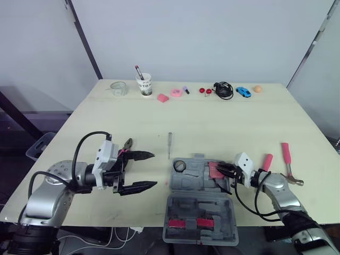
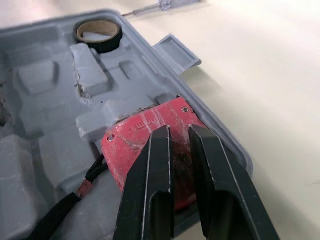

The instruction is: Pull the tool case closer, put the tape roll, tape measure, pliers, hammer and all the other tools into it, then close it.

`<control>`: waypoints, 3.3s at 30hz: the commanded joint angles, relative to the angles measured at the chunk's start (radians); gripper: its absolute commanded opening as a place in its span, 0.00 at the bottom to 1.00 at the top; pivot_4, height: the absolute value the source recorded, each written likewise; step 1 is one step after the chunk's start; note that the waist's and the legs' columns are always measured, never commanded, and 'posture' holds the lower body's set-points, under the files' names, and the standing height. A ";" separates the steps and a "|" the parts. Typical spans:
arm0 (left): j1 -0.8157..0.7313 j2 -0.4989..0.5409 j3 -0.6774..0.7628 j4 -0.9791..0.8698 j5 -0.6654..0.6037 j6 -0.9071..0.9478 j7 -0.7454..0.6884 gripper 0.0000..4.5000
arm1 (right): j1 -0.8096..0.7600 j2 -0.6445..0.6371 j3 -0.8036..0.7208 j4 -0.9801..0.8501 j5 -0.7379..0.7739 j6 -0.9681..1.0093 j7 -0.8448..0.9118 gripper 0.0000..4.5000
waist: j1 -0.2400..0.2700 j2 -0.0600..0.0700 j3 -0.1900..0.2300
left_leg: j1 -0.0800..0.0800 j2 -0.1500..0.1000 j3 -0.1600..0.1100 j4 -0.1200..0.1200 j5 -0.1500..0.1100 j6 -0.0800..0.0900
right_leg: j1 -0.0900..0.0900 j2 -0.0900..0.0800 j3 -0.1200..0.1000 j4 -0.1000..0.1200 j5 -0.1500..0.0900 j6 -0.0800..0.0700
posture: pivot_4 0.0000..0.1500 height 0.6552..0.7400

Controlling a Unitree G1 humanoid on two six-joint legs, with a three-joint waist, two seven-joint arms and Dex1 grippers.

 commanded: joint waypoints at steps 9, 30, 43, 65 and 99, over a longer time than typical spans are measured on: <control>0.157 -0.110 0.161 0.014 -0.014 0.000 0.208 1.00 | 0.234 -0.068 -0.217 -0.480 0.173 0.137 -0.104 0.13 | 0.002 0.003 0.002 | -0.009 0.000 -0.001 -0.001 0.000 0.000 | -0.008 0.000 -0.001 -0.001 0.002 0.003 | 1.00 1.00; 0.414 -0.235 0.367 0.234 0.070 -0.219 0.356 1.00 | 0.784 0.003 -0.639 -0.500 0.326 0.086 -0.207 0.99 | -0.001 0.003 0.000 | -0.009 0.006 0.001 -0.002 0.000 0.000 | -0.008 -0.004 -0.001 -0.011 0.000 0.000 | 1.00 1.00; 0.389 -0.237 0.334 0.140 0.083 -0.150 0.460 1.00 | 0.786 -0.044 -0.608 -0.528 0.345 0.070 -0.107 0.99 | 0.001 0.003 0.000 | -0.012 0.005 0.000 -0.004 -0.001 -0.001 | -0.010 -0.014 -0.003 -0.012 0.000 -0.001 | 1.00 1.00; -0.061 -0.243 0.156 0.290 0.280 0.107 0.821 1.00 | 0.414 -0.272 -0.311 -0.741 0.425 0.268 0.179 0.99 | 0.006 0.002 -0.001 | -0.013 -0.002 -0.001 -0.002 0.000 0.000 | -0.007 -0.011 -0.018 -0.011 0.004 0.004 | 1.00 1.00; -0.378 -0.265 0.006 0.636 0.450 0.242 0.907 1.00 | 0.220 -0.243 -0.168 -0.739 0.367 0.288 0.164 0.99 | 0.010 0.000 -0.001 | -0.014 -0.002 -0.002 0.000 0.000 0.000 | -0.007 -0.010 -0.021 -0.008 0.004 0.004 | 1.00 1.00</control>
